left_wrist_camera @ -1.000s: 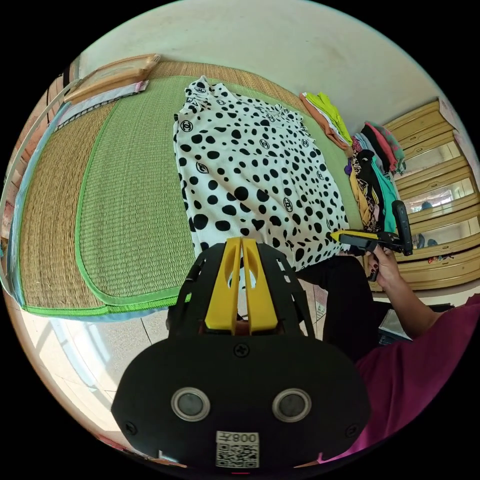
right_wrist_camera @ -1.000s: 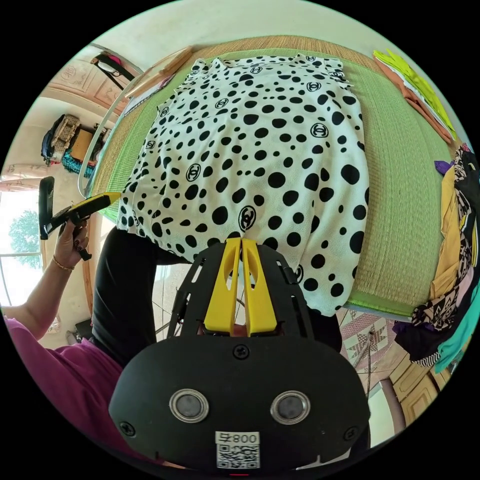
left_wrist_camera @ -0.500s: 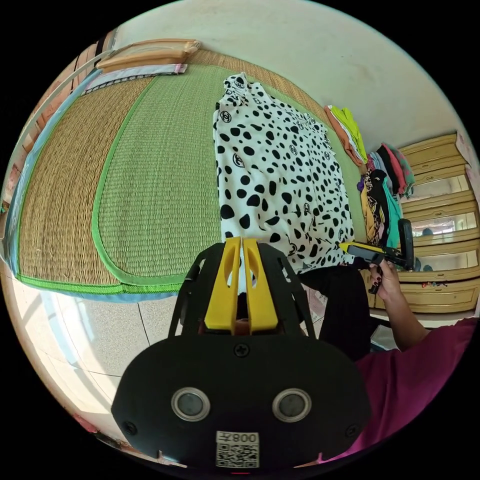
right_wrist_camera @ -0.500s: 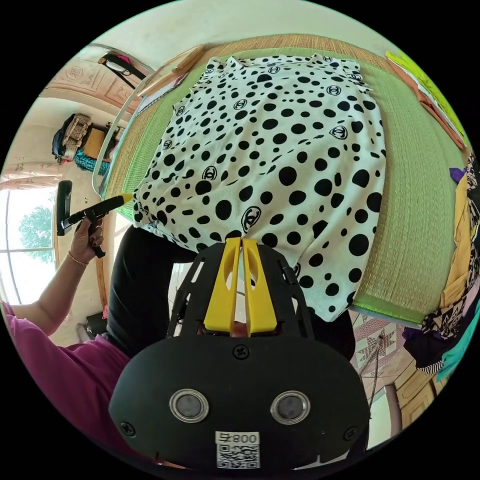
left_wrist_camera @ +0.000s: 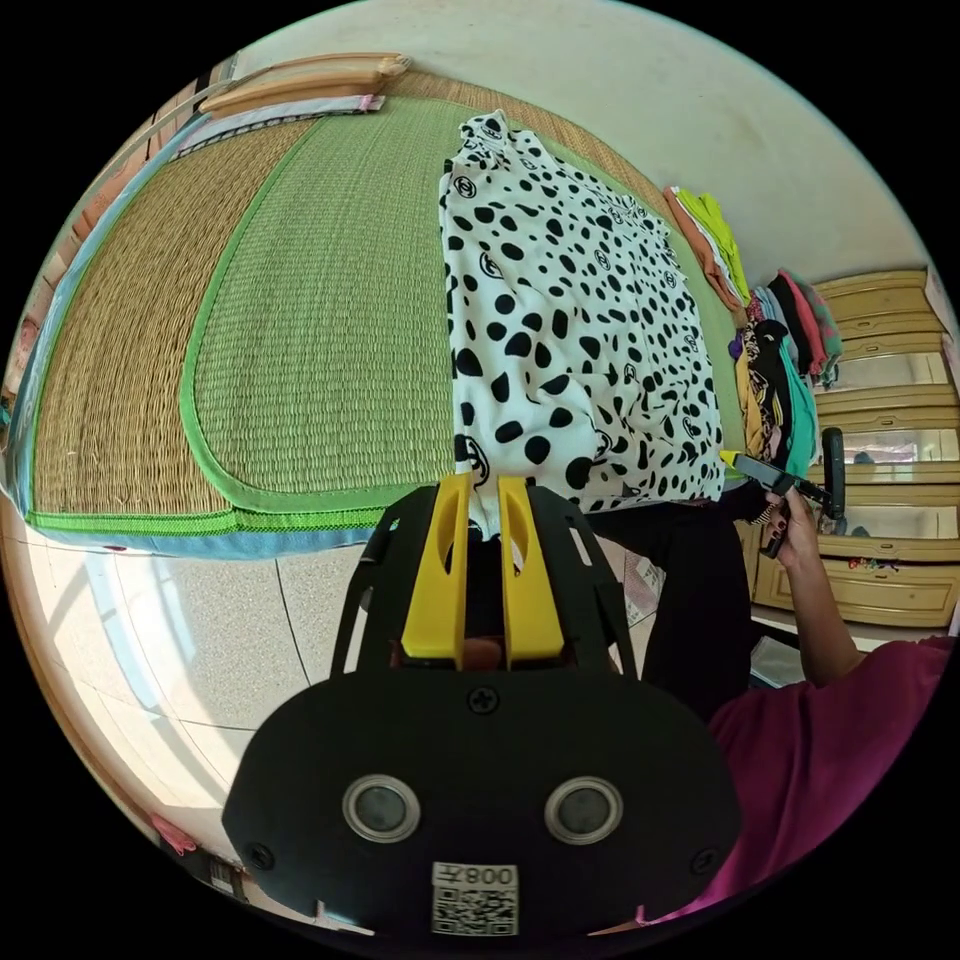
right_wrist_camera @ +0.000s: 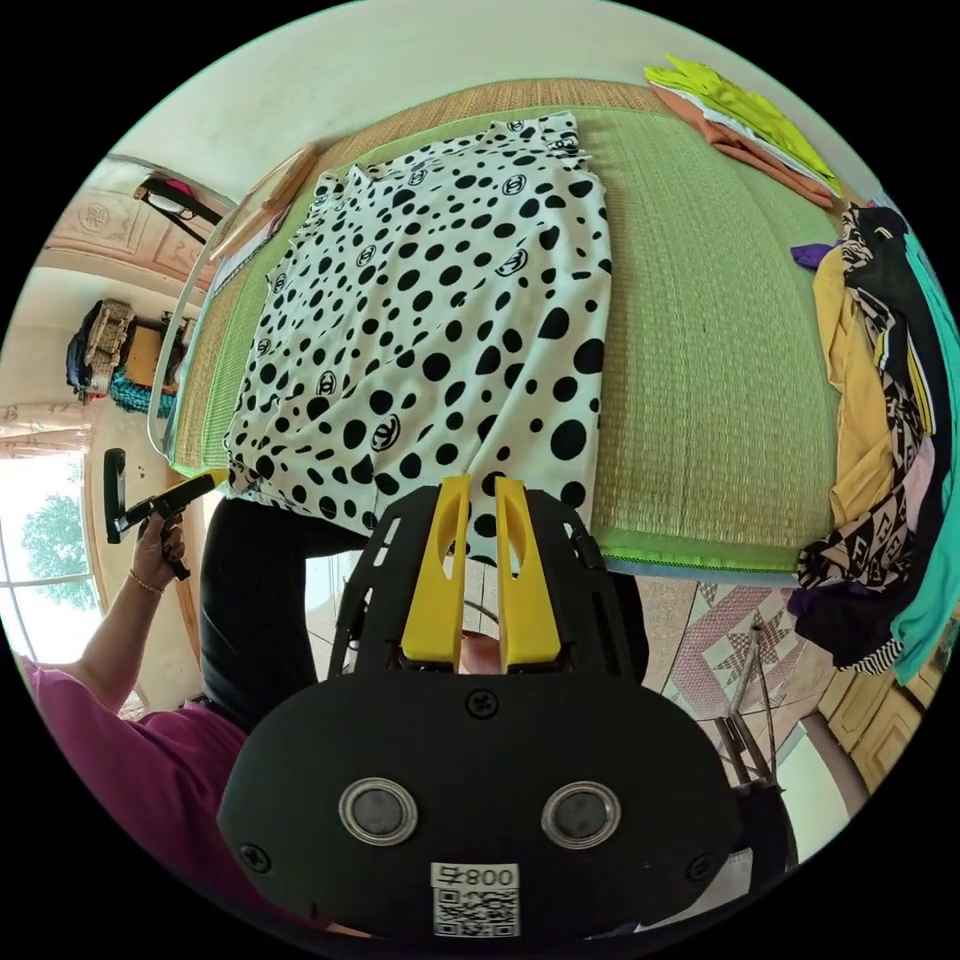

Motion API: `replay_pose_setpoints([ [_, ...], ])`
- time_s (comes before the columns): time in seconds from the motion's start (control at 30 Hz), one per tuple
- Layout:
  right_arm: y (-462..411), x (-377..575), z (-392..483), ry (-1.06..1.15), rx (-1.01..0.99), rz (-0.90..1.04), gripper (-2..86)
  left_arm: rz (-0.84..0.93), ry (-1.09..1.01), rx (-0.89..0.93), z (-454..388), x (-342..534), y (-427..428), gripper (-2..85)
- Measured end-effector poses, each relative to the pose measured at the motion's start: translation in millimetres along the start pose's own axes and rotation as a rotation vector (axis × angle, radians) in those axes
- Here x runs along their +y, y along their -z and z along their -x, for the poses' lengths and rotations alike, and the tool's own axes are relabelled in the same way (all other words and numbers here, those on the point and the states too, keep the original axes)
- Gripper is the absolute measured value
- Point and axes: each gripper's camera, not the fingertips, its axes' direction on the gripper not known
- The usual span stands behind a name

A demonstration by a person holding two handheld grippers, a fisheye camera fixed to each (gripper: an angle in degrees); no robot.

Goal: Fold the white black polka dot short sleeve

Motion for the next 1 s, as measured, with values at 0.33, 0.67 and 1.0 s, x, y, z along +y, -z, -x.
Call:
replay_pose_setpoints([
  [0.33, -11, 3, -4, -0.028, 0.066, 0.006, 2.9, -0.002, 0.039, -0.082, 9, -4, 10, 0.7],
  [0.67, -9, 4, 0, -0.026, 0.034, -0.005, 1.2, -0.007, 0.019, 0.02, -7, -1, 11, 5.0],
  [1.0, -5, 5, 2, -0.012, 0.025, -0.007, 0.8, -0.009, 0.103, -0.048, 9, -6, 20, 0.8],
])
